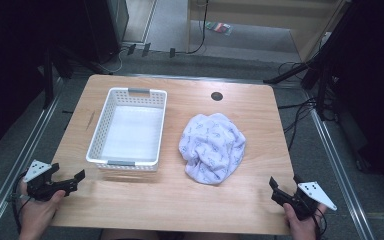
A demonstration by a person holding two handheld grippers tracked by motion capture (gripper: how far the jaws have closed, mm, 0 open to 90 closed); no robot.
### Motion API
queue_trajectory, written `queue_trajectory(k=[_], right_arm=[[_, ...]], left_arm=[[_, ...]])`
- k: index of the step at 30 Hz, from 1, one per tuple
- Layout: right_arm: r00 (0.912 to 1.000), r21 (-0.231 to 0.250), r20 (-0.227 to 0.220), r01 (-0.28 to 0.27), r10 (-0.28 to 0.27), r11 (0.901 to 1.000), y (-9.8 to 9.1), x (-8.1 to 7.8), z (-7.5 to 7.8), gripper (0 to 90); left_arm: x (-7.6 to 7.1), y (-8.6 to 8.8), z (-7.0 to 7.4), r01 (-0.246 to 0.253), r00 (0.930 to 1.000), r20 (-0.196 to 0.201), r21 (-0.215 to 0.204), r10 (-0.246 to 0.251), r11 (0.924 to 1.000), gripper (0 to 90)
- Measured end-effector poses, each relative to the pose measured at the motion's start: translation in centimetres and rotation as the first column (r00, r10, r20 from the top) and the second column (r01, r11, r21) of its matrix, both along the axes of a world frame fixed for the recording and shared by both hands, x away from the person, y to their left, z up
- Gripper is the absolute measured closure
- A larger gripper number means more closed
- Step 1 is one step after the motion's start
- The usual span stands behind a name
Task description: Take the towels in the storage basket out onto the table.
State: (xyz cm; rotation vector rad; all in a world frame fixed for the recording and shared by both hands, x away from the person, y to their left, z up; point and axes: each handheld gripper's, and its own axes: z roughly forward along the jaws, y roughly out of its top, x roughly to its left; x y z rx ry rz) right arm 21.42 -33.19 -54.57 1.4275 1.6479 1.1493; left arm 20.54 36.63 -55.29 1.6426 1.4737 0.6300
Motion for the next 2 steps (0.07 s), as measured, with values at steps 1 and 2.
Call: queue_trajectory(k=[1,2], right_arm=[[1.0,-0.001,0.0,0.0,0.0,1.0,0.01,0.0,0.0,13.2],[1.0,-0.001,0.0,0.0,0.0,1.0,0.01,0.0,0.0,13.2]], left_arm=[[0.01,-0.01,-0.01,0.0,1.0,-0.002,-0.001,0.0,1.0,0.0],[0.02,-0.02,-0.02,0.0,1.0,-0.005,0.001,0.0,1.0,0.0]])
